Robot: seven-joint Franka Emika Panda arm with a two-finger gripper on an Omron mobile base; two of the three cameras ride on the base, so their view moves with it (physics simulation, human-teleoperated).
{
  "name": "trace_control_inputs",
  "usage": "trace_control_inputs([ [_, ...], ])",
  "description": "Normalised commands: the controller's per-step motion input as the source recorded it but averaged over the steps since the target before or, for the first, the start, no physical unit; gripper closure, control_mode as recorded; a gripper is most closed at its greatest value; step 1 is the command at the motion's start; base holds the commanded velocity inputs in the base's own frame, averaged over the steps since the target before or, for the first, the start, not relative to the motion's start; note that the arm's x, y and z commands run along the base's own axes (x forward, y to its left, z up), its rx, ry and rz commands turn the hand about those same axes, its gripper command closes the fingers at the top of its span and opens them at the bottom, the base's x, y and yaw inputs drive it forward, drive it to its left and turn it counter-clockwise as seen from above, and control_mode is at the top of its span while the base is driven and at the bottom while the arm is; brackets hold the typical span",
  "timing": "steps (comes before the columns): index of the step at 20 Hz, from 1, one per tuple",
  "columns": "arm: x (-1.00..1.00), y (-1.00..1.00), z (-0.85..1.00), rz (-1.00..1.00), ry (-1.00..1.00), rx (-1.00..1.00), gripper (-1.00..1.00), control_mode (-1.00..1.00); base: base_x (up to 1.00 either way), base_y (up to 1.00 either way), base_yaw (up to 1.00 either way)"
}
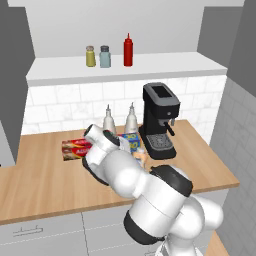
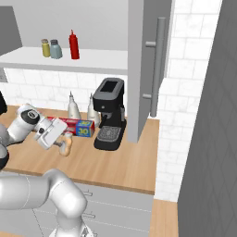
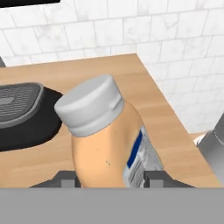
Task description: Put the shaker and condiment bottle from the counter next to their counterparts in the cabinet.
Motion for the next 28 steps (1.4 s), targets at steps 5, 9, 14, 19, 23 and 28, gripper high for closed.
trace_control_inputs([
  [5, 0.06, 0.11, 0.86, 0.04, 0.0, 0.02, 1.0, -1.0, 0.0, 0.0, 0.0],
  [9, -0.05, 0.02, 0.99, 0.21, -0.08, 0.0, 1.0, -1.0, 0.0, 0.0, 0.0],
  [14, -0.32, 0.0, 0.95, 0.19, -0.2, 0.0, 1.0, -1.0, 0.0, 0.0, 0.0],
  [19, -0.51, -0.18, 0.79, 0.12, -0.22, 0.0, 1.0, -1.0, 0.0, 0.0, 0.0],
  [23, -0.33, -0.32, 0.67, 0.04, -0.2, 0.0, 1.0, -1.0, 0.0, 0.0, 0.0],
  [28, 0.0, -0.3, 0.57, 0.01, -0.14, 0.0, 1.0, -1.0, 0.0, 0.0, 0.0],
])
